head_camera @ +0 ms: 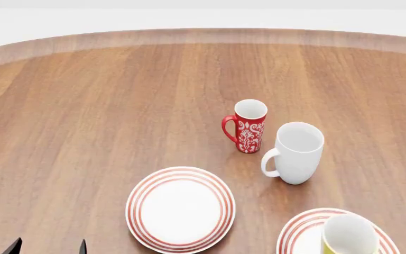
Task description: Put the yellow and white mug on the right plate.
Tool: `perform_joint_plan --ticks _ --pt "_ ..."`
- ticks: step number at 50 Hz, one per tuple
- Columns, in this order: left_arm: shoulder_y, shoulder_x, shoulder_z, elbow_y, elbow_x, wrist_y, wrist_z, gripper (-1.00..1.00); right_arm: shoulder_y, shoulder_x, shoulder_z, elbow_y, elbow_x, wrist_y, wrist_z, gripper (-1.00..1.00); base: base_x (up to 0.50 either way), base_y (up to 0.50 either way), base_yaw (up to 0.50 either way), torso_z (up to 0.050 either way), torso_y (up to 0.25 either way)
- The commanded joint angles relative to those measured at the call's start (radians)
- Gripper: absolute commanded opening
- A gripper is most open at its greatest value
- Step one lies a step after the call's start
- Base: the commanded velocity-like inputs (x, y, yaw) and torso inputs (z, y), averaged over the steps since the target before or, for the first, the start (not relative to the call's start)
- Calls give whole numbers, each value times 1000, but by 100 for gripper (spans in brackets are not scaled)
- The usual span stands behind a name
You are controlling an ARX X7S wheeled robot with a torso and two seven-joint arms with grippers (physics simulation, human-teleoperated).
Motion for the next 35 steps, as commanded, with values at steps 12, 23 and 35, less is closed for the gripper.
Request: perform_joint_plan --ticks 12,23,35 --pt "0 17 -15 6 18 -3 18 100 -155 92 86 -528 65 184 96 100 0 0 0 0 0" --pt "0 14 -13 9 15 -4 16 100 -205 130 111 -693 85 217 127 100 0 0 0 0 0" --pt "-1 13 -10 7 12 -2 14 100 -225 148 132 -757 95 229 148 100 0 0 0 0 0"
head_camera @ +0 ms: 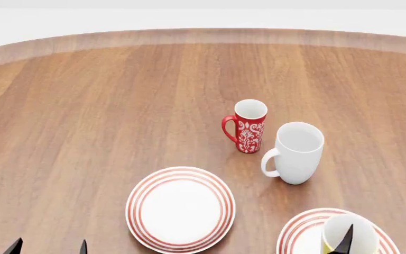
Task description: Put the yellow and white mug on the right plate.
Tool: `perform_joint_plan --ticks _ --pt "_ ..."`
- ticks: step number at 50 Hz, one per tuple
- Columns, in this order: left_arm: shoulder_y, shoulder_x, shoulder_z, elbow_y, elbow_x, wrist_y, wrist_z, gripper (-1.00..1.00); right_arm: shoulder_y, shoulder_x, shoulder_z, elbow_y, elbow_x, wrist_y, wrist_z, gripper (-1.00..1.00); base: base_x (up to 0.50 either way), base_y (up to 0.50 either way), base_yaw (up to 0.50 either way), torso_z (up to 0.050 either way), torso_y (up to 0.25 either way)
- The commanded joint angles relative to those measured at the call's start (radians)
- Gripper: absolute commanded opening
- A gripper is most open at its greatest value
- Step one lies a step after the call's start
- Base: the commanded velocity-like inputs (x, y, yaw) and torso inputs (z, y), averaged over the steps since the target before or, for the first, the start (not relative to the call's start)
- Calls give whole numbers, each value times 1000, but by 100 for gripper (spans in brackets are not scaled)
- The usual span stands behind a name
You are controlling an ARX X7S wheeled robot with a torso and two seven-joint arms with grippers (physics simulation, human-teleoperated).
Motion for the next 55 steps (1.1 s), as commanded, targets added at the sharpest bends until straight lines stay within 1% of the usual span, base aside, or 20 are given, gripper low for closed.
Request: perform_joint_plan --ticks 1,11,16,26,27,30,38,44,55 --pt "1 19 -19 6 17 -5 21 100 -27 -2 43 -82 26 24 -12 100 0 0 0 0 0" --pt "3 17 -16 7 14 -4 20 100 -44 11 59 -147 7 37 34 100 0 0 0 0 0" --pt "4 16 -16 7 12 -3 19 100 -35 8 53 -129 -61 29 82 100 0 0 0 0 0" --pt "4 13 -16 12 12 0 14 100 -34 5 53 -137 -101 11 116 100 0 0 0 0 0" --pt "4 13 -16 11 13 1 13 100 -32 7 44 -135 -146 -1 138 100 0 0 0 0 0" --pt "2 14 -15 8 12 3 13 100 -32 11 31 -134 -180 -14 146 100 0 0 0 0 0" --pt "0 14 -15 5 15 9 9 100 -28 5 32 -133 -213 -39 174 100 0 0 0 0 0" --pt "-1 14 -16 4 20 15 3 100 -36 5 32 -145 -248 -93 195 100 0 0 0 0 0" --pt "4 13 -20 13 23 41 -5 100 -52 14 13 -191 -283 -125 196 100 0 0 0 0 0"
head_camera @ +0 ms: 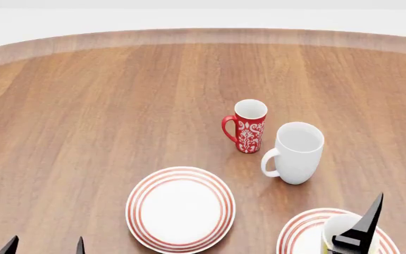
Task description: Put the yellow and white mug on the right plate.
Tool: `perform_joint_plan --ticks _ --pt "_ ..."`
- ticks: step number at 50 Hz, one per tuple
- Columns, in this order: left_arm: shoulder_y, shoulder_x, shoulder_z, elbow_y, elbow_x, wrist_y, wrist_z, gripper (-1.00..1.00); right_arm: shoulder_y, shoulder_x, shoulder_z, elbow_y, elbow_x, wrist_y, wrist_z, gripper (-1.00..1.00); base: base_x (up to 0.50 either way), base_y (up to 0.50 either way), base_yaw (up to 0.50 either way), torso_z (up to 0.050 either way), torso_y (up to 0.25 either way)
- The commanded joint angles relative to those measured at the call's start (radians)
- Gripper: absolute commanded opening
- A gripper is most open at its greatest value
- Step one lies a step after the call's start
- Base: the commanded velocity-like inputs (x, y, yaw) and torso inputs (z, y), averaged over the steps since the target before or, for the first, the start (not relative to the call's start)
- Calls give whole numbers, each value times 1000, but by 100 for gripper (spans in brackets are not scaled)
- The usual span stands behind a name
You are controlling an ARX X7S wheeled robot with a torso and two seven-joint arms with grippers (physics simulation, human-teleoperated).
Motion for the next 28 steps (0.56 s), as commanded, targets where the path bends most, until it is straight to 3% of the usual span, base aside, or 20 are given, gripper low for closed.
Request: perform_joint_plan --ticks 1,28 --pt "5 19 -25 15 22 11 13 100 -9 -20 7 -17 -35 -39 -24 100 0 0 0 0 0" --pt "14 24 -46 19 8 74 -1 100 -41 7 -68 -88 -86 -140 -78 100 0 0 0 0 0"
